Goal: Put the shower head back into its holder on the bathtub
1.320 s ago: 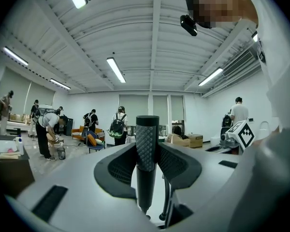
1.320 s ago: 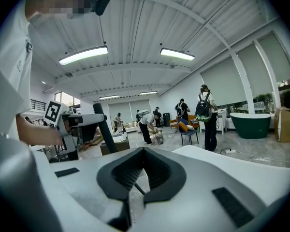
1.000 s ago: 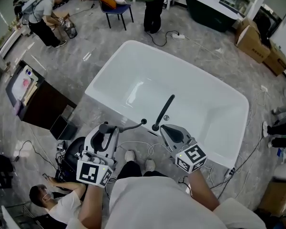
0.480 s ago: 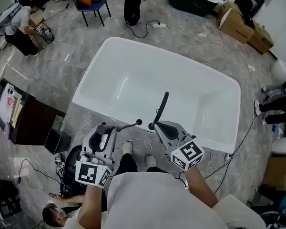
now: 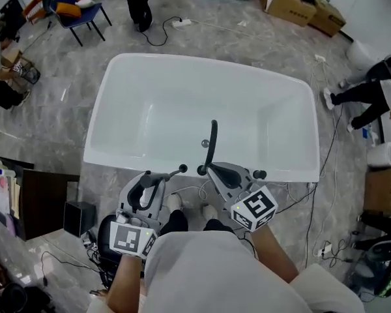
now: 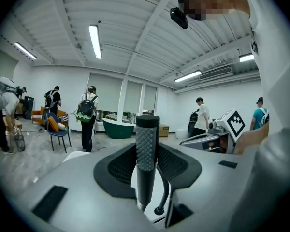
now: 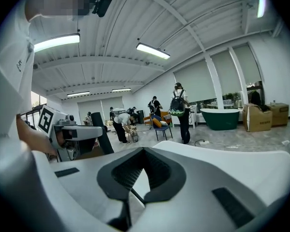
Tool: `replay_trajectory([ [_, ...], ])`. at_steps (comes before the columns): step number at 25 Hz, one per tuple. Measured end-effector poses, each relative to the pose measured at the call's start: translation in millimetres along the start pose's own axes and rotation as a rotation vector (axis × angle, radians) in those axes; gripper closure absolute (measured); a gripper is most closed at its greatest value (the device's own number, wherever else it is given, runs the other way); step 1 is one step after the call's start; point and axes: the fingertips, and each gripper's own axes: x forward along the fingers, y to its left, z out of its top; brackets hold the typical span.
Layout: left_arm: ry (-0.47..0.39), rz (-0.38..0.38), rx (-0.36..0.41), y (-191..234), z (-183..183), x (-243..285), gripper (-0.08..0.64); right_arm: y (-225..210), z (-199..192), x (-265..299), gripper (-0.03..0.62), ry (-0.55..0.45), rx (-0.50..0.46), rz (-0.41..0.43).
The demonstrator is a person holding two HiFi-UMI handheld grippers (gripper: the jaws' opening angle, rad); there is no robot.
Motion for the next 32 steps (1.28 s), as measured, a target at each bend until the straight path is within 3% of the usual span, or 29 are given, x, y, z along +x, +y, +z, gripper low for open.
replay_trajectory([
  [7,0.053,-0.133,0.006,1.0,-21.6,29.3,0.419,-6.6,-13.5,4.3,0.577,0.033,0.038,-0.084],
  [14,0.124,-0.186,0.010,-5.0,-53.8,50.5,0.419,-8.3,-29.7,4.3,0.577,0.071,0.060,-0.123],
  [21,0.172,-0.201,-0.003,-5.3,-88.1,64.3,0.419,-14.4,-44.9,8.5,0.577,0.090,0.075,-0.130],
  [32,0.209,-0.141,-0.022,3.4,-123.4,75.4,0.419,-24.3,-85.9,20.7,0.577,0.127,0.124,-0.110],
])
